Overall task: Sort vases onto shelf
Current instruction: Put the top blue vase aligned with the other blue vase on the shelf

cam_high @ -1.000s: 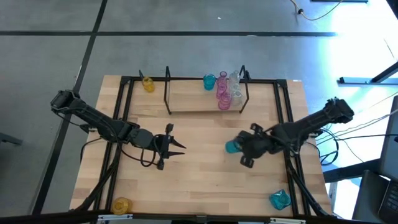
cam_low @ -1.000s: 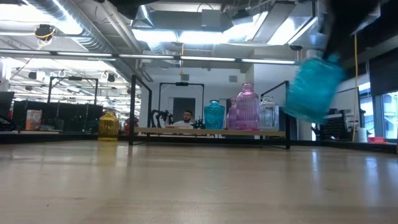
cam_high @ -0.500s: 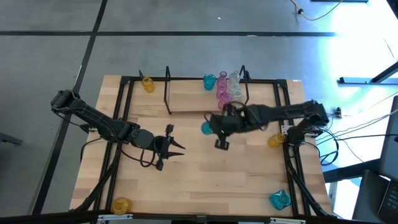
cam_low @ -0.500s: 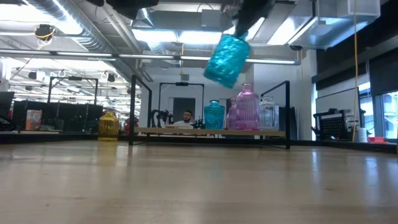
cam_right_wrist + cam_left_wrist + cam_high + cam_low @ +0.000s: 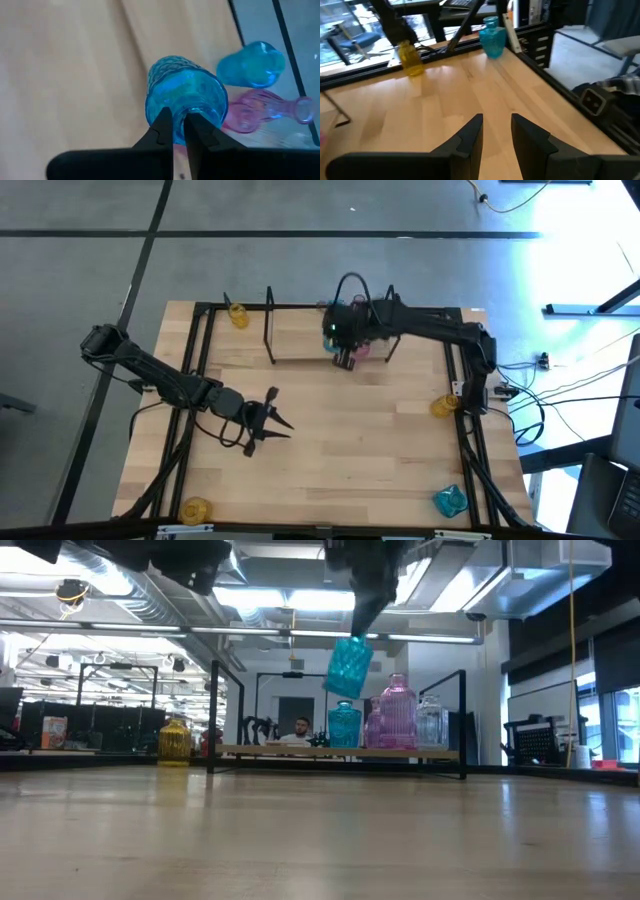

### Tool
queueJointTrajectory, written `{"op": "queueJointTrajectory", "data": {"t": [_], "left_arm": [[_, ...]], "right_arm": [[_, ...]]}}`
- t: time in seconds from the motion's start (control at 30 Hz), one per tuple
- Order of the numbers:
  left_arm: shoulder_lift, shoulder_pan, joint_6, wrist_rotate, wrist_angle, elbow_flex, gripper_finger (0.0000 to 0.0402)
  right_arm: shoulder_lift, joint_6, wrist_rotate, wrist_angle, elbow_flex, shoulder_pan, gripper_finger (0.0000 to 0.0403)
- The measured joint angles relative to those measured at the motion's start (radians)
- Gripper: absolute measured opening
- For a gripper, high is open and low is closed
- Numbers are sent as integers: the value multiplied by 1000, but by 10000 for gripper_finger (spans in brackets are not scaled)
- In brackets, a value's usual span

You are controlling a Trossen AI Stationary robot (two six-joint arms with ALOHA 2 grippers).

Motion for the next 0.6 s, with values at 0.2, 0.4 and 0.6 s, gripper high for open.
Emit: {"op": "queueJointTrajectory", "data": {"t": [0.2,0.4,0.6], "left_arm": [[1,3,73,-123,18,-1,94],[0,52,129,-93,57,-1,94],[1,92,134,-57,13,-2,94]], "right_arm": [[16,-131,-49,18,0,-117,10],[33,-196,-58,8,1,-160,10],[86,-232,-90,32,1,-166,10]]}}
